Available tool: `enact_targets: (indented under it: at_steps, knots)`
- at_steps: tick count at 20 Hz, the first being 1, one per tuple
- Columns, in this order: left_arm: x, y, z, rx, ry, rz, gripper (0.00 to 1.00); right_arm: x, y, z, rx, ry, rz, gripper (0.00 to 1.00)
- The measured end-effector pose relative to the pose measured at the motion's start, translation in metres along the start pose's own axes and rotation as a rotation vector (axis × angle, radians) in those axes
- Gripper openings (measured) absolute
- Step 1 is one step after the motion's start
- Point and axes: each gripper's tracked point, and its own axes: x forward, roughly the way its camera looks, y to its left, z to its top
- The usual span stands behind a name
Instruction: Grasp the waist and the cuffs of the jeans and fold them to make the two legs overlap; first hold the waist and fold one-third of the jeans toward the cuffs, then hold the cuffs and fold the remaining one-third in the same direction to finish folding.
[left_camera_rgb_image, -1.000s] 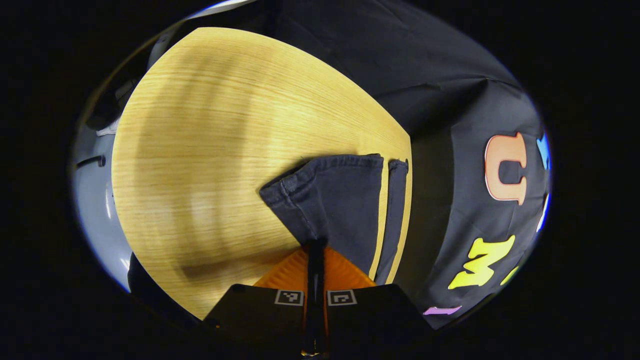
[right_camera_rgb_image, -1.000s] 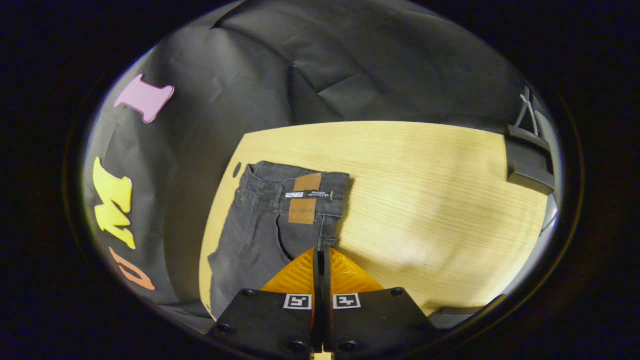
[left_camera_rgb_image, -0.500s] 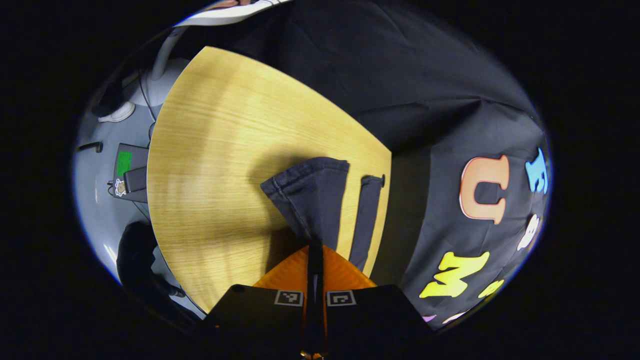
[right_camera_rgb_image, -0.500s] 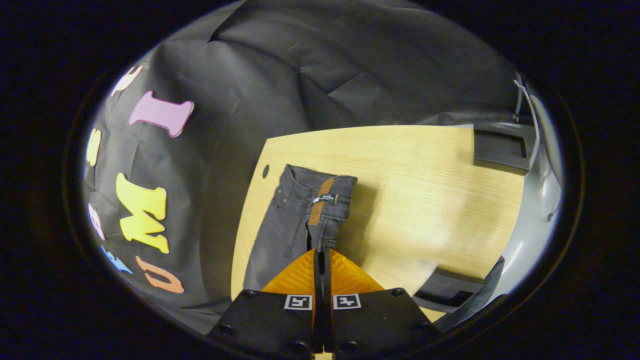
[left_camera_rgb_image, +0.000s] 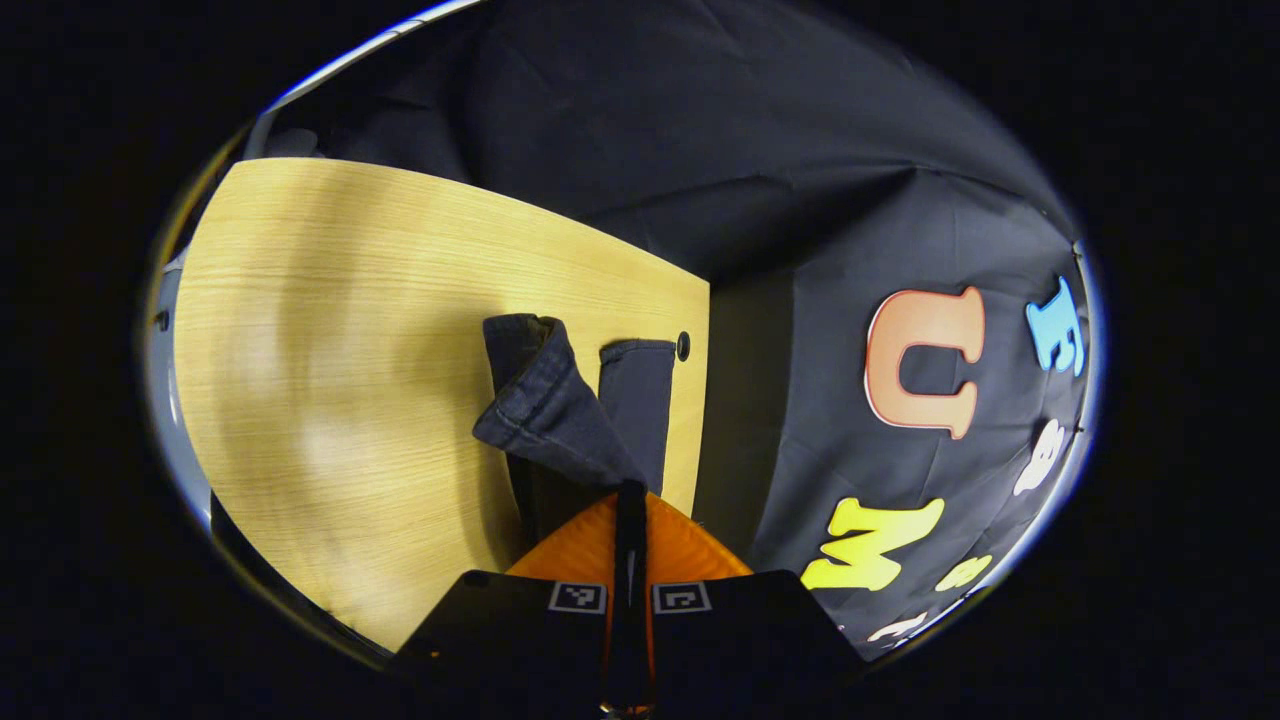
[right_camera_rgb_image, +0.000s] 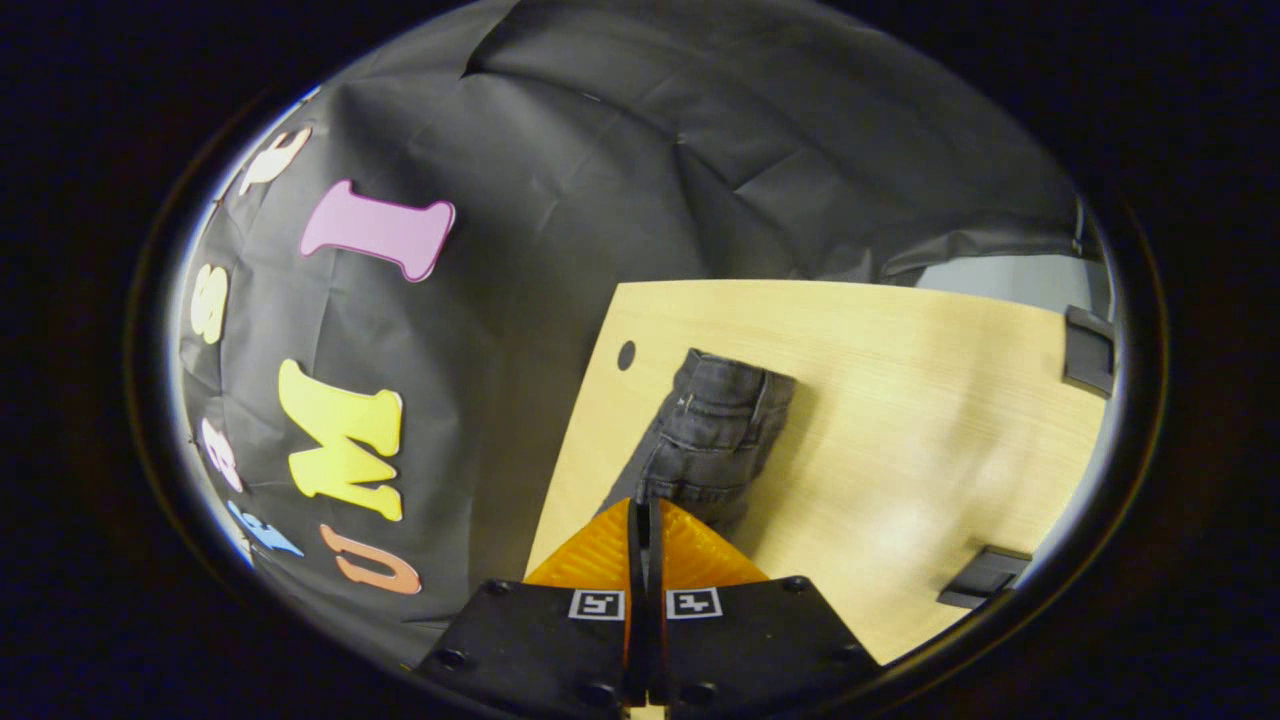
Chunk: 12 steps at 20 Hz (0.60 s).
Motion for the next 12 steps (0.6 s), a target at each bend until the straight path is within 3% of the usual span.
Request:
enact_targets:
  at_steps: [7, 12]
  knots:
    - [0.084, -0.063, 0.016, 0.096, 0.048, 0.021, 0.03, 0.080, 0.055, 0.014, -0.066, -0.016, 0.044, 0.01]
    - [0.145, -0.077, 0.020, 0.190, 0.057, 0.044, 0.03, 0.136, 0.066, 0.022, -0.090, -0.043, 0.041, 0.01]
